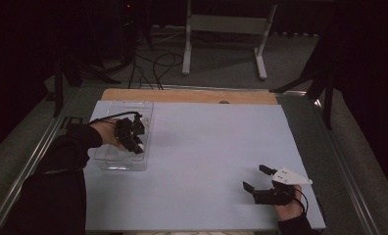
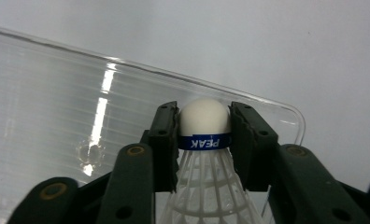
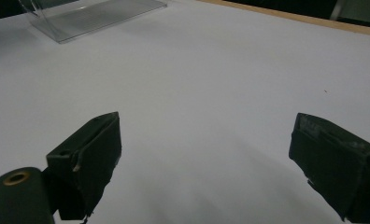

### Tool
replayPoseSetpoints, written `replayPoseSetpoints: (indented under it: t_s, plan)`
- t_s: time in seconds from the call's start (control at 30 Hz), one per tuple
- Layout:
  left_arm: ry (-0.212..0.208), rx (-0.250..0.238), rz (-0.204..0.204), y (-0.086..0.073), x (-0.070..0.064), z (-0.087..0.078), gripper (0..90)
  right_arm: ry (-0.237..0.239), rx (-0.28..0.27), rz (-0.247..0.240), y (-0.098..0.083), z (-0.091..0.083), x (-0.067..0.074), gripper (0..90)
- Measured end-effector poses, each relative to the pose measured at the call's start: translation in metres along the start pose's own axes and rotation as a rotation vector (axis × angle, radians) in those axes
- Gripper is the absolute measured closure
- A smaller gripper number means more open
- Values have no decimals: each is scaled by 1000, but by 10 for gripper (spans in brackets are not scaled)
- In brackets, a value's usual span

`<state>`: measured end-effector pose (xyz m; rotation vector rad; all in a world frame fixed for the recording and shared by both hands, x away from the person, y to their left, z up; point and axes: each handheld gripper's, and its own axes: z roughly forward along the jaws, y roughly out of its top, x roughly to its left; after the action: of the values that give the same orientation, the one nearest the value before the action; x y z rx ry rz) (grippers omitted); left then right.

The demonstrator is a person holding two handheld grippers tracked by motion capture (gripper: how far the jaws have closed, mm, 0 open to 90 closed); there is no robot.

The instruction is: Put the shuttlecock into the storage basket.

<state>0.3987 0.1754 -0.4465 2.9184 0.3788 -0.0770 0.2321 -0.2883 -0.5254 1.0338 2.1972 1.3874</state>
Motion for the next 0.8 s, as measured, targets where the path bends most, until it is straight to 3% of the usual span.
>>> replayPoseSetpoints:
  t_s: [0.13,0.43,0.67,0.8]
  plan:
    - [13,-19,-2,0,-2,-5,480,0,0,3,0,0,0,97]
    - [28,-40,-16,0,-5,-13,360,-2,1,5,0,0,1,97]
    - [73,-61,-73,0,-7,-18,171,-1,0,5,0,0,0,97]
    - [47,-76,-105,0,-6,-20,50,-1,0,4,0,0,0,97]
